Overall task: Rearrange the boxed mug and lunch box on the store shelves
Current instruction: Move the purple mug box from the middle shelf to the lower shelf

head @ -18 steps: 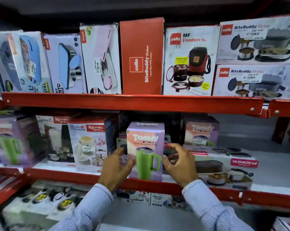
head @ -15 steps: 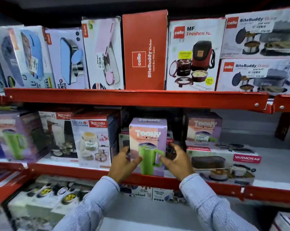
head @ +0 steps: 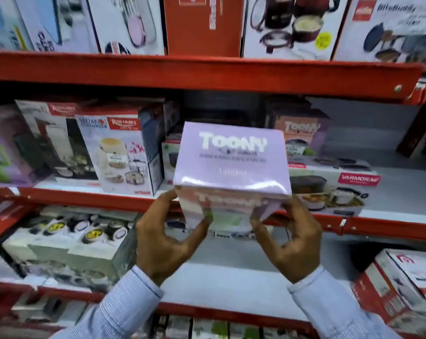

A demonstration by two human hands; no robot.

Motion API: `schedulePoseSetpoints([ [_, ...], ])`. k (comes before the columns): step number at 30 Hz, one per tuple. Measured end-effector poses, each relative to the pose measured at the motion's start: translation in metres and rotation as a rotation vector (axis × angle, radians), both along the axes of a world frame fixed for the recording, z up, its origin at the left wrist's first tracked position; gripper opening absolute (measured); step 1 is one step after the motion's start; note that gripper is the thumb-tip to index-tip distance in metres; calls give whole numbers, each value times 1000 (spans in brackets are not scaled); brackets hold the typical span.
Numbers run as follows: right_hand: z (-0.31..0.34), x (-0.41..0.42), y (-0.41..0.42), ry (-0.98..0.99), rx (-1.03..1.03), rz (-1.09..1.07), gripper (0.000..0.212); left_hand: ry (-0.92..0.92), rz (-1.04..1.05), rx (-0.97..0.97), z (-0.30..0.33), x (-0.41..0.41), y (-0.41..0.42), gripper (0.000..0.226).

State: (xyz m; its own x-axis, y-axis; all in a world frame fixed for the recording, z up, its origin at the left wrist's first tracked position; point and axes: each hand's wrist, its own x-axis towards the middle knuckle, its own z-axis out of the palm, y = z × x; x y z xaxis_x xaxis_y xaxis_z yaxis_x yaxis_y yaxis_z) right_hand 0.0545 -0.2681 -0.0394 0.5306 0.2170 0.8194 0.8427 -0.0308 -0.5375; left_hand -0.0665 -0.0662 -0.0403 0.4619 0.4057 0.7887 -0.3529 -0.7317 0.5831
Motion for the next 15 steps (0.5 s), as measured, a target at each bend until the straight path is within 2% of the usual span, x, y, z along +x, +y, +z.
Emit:
schedulePoseSetpoints([
  [3, -54, -10, -25, 48, -53, -11, 45, 88, 4, 27, -50, -17, -18, 34],
  [5, -91, -14, -36, 178, -101, 37, 46, 220, -43, -29, -90, -21, -24, 34],
  [9, -153, -9, -44, 456, -251, 119, 50, 596, -92, -145, -154, -13, -30, 50],
  [12, -184, 6, -36, 606, -333, 134, 51, 725, -124, -210, -185, 9, -31, 52],
  [15, -204, 24, -25, 750, -376, 134, 52, 847, -102, -256, -208, 34, -30, 44],
])
